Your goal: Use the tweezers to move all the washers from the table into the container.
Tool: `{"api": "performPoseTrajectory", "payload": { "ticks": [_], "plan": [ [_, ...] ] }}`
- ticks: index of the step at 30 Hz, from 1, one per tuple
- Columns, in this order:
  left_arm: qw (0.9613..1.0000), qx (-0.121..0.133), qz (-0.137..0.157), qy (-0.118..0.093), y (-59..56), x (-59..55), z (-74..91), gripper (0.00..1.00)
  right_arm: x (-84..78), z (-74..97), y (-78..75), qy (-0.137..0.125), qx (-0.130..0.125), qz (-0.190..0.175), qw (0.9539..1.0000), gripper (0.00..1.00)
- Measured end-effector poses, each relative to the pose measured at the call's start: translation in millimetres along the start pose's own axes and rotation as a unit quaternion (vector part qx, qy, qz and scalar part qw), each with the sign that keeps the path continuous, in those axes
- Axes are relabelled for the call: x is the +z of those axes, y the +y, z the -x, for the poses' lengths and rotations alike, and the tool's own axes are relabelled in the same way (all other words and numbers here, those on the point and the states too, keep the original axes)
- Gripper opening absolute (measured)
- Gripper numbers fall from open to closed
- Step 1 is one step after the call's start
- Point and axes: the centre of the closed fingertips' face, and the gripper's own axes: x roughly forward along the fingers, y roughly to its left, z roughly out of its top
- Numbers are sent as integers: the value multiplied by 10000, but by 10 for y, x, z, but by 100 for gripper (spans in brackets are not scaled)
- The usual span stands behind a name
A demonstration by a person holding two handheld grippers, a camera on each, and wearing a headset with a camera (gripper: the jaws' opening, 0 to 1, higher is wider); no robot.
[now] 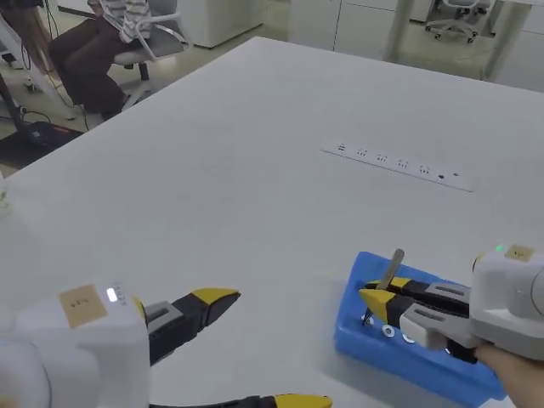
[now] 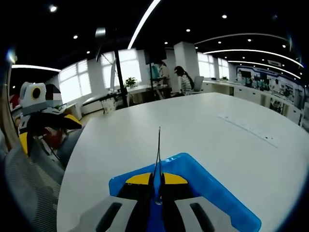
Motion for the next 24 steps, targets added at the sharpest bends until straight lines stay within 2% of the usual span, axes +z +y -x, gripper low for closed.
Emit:
{"api": "performPoseTrajectory", "payload": {
  "ticks": [3,10,18,21,24],
  "plan": [
    [10000,-10,23,-10,-3,5,0,76,25,23,1,-34,-22,91,10000,4],
    [9999,-73,72,-29,-23,28,2,76,235,173,32,-323,-61,135,9994,4],
    [9994,-317,152,-9,-76,92,20,76,454,473,173,-587,-3,251,9980,4],
    [9993,-334,-63,128,-35,105,40,75,480,616,245,-635,9,260,9976,4],
    [9990,-426,-74,117,14,156,70,74,477,721,308,-632,14,270,9976,4]
  ]
}}
